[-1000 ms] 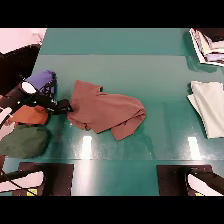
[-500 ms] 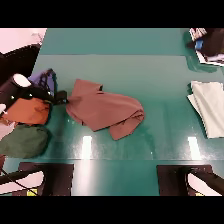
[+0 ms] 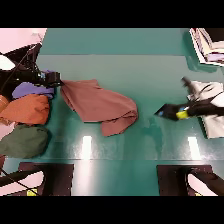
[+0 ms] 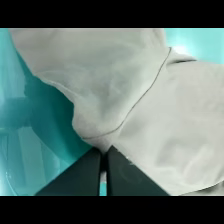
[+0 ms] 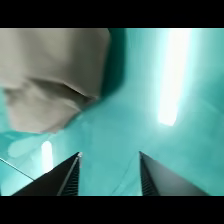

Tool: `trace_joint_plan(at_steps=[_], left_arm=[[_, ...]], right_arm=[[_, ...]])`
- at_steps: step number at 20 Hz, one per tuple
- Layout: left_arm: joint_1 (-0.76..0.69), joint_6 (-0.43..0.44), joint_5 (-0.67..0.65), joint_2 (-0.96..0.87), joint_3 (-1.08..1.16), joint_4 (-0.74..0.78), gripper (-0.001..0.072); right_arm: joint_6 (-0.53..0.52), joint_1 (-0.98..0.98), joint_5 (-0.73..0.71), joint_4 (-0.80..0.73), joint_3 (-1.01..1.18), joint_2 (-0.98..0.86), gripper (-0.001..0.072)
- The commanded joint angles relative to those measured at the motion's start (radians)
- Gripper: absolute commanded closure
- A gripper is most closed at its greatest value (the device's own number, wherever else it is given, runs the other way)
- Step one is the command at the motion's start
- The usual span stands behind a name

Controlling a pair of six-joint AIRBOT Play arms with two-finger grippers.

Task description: Fold the shirts.

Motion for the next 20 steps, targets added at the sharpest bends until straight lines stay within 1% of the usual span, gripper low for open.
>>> trace_joint_plan(at_steps=[1, 4, 8, 9, 10, 12, 13, 14, 16, 18, 20], left_arm=[[0.000, -0.002, -0.002, 0.001, 0.011, -0.002, 0.0679], [0.000, -0.002, -0.009, 0.001, 0.011, -0.002, 0.0679], [0.000, -0.001, -0.013, 0.001, 0.011, -0.002, 0.0678], [0.000, -0.001, -0.012, 0.001, 0.011, -0.002, 0.0678], [0.000, -0.001, -0.010, 0.001, 0.011, -0.002, 0.0679], [0.000, -0.001, -0.007, 0.001, 0.011, -0.002, 0.0679], [0.000, -0.001, -0.008, 0.001, 0.011, -0.002, 0.0679], [0.000, -0.001, -0.011, 0.002, 0.011, -0.002, 0.0679], [0.001, -0.001, -0.007, 0.029, 0.015, 0.002, 0.0680], [0.001, -0.001, -0.007, 0.093, 0.065, 0.029, 0.0680], [0.001, -0.002, -0.013, 0.173, 0.163, 0.032, 0.0680]], right_arm=[[-0.025, 0.165, -0.237, 0.105, -0.158, -0.084, 0.0335], [-0.025, 0.266, -0.329, 0.110, -0.086, -0.207, 0.0334], [-0.025, 0.284, -0.360, 0.101, 0.049, -0.342, 0.0347], [-0.025, 0.284, -0.366, 0.101, 0.074, -0.363, 0.0356], [-0.025, 0.284, -0.371, 0.102, 0.099, -0.380, 0.0407], [-0.026, 0.285, -0.373, 0.102, 0.145, -0.405, 0.0410], [-0.038, 0.285, -0.369, 0.102, 0.165, -0.412, 0.0570], [-0.066, 0.285, -0.367, 0.101, 0.184, -0.414, 0.0695], [-0.069, 0.269, -0.355, 0.055, 0.229, -0.385, 0.0697], [-0.057, 0.226, -0.288, -0.061, 0.305, -0.298, 0.0697], [-0.023, 0.165, -0.207, -0.177, 0.399, -0.180, 0.0697]])
